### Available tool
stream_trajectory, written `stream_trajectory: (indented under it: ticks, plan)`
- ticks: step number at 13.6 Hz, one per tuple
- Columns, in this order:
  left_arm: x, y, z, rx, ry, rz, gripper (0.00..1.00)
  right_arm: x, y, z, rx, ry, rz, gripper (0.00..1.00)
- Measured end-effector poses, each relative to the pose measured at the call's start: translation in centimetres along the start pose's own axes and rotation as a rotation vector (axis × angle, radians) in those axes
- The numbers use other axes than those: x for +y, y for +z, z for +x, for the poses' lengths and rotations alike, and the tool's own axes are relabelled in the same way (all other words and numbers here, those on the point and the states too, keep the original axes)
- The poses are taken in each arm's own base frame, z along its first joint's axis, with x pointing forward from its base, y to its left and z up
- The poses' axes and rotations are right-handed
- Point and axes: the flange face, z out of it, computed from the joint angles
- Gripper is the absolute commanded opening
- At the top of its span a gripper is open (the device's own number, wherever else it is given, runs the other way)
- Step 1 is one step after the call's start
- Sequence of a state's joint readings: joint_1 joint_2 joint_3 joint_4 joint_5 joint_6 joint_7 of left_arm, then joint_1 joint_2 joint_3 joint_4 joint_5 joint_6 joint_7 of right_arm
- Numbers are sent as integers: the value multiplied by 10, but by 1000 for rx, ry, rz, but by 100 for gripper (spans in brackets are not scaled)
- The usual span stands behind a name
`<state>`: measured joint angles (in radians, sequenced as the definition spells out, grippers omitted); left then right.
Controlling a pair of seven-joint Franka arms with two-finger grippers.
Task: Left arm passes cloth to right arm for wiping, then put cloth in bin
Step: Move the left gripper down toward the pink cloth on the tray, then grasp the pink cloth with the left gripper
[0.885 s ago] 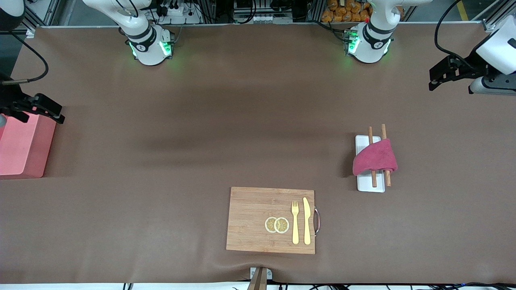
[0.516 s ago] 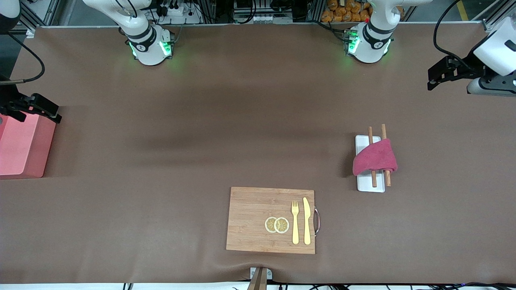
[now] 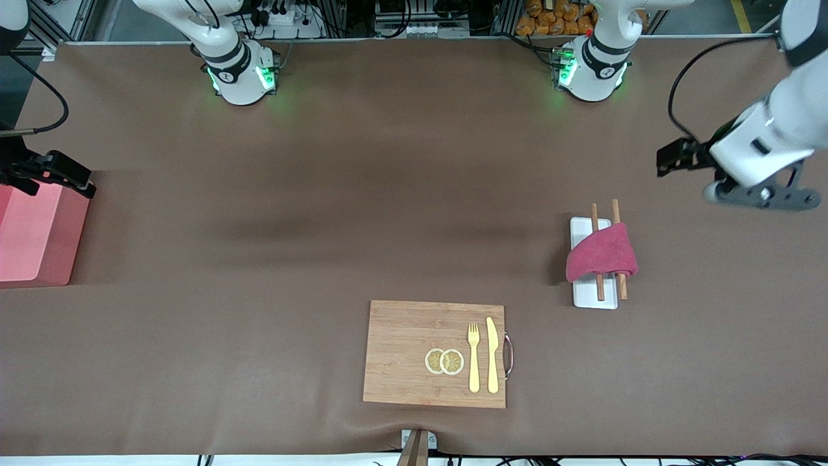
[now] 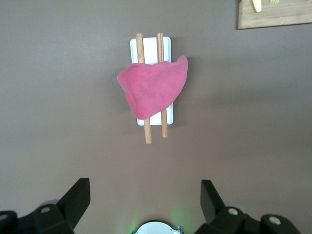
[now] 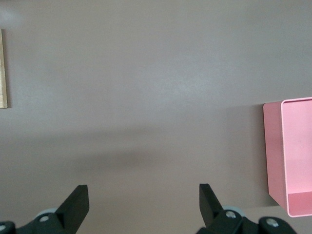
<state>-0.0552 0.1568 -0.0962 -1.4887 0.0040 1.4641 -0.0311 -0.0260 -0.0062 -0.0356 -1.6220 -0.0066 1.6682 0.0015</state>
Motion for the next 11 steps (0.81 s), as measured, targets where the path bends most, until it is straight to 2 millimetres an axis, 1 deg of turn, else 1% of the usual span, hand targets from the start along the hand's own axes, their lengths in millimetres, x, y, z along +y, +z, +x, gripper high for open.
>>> stream_trajectory:
  ticks: [2, 3, 5, 6, 7, 9, 11]
  plan:
    - [2, 39, 32, -15, -27, -6, 100, 1, 0, 0, -1, 1, 0, 100]
    - [6, 60, 49, -12, -13, -10, 100, 1, 0, 0, -1, 1, 0, 100]
    - [14, 97, 75, -12, 96, -15, 100, 1, 1, 0, -1, 1, 0, 100]
    - [17, 111, 84, -12, 175, -18, 100, 1, 1, 0, -1, 1, 0, 100]
    - [18, 120, 91, -3, 263, -19, 100, 1, 1, 0, -1, 2, 0, 100]
    - [18, 131, 102, 23, 439, -18, 100, 1, 1, 0, -1, 2, 0, 100]
    - [18, 142, 114, 52, 548, -15, 100, 2, 1, 0, -1, 2, 0, 100]
